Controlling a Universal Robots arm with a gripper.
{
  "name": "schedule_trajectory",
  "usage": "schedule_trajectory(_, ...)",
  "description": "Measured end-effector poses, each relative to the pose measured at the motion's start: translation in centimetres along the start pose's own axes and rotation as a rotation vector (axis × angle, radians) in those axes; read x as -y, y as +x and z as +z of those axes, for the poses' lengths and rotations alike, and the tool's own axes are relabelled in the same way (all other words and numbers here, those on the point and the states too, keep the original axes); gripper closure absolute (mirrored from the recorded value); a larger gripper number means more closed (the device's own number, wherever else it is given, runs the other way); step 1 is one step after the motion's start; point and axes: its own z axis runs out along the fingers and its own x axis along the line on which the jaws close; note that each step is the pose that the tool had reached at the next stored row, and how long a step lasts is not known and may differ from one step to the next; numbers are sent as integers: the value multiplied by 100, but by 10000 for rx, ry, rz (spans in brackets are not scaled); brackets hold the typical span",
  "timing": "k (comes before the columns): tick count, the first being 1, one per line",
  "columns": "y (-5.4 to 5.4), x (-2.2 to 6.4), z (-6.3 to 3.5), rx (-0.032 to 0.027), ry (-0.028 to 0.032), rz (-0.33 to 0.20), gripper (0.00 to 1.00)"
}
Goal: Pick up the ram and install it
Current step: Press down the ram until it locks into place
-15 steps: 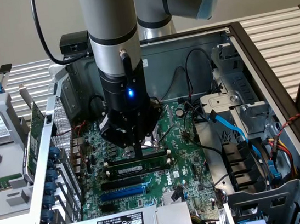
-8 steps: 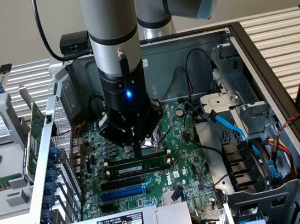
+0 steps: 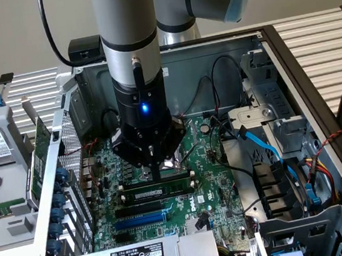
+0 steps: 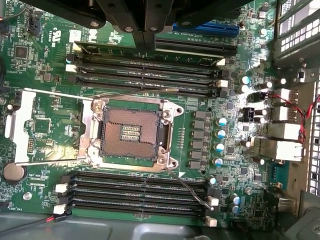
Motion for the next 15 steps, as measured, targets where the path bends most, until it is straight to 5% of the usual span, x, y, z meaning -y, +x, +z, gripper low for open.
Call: schedule_trajectory(15,0,0,0,-32,-35,551,90)
